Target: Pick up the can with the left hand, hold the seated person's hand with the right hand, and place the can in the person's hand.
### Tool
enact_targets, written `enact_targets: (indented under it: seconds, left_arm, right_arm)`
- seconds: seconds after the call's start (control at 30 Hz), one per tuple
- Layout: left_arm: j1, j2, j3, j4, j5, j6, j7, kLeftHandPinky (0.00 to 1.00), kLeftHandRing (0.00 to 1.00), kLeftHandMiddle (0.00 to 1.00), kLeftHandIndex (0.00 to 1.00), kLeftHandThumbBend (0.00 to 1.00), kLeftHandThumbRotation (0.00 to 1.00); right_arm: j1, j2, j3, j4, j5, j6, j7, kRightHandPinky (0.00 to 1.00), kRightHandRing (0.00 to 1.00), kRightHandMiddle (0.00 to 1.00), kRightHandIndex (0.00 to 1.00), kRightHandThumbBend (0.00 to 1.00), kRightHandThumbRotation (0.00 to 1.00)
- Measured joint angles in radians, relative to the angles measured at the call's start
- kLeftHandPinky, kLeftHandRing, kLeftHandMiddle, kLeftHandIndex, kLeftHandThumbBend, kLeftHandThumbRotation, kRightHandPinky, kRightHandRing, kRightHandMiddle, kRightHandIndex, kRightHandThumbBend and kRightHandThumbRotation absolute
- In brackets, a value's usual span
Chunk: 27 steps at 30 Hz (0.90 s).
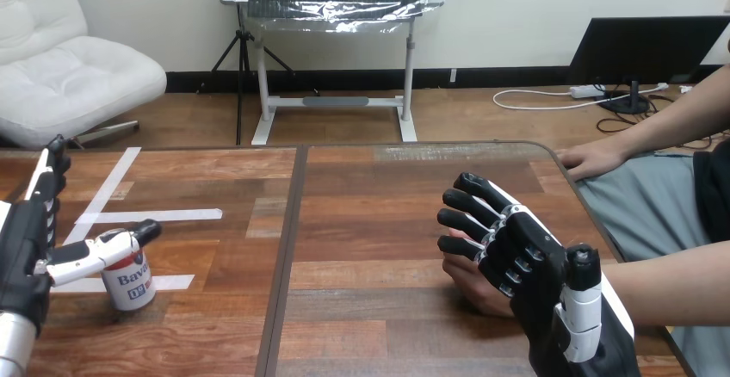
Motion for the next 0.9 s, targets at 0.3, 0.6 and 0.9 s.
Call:
enact_targets:
  seconds: [0.3,0.6,0.9]
  left_arm:
    - [-0.002,0.000,-0.001,0.000,0.012,0.002,0.007,1.00,1.00,1.00,1.00,0.82,0.05]
    - [-0.011,0.009,-0.010,0.001,0.054,0.033,0.017,1.00,1.00,1.00,1.00,0.84,0.08]
    - [-0.018,0.023,-0.026,0.016,0.105,0.041,0.024,1.00,1.00,1.00,1.00,0.91,0.14]
  right_arm:
    - [0.000,0.000,0.000,0.000,0.000,0.000,0.000,0.80,0.86,0.87,0.88,0.96,1.00]
    - [0.000,0.000,0.000,0.000,0.000,0.000,0.000,0.80,0.86,0.88,0.88,0.96,1.00]
    - [0.000,0.000,0.000,0.000,0.000,0.000,0.000,0.80,0.86,0.88,0.88,0.96,1.00]
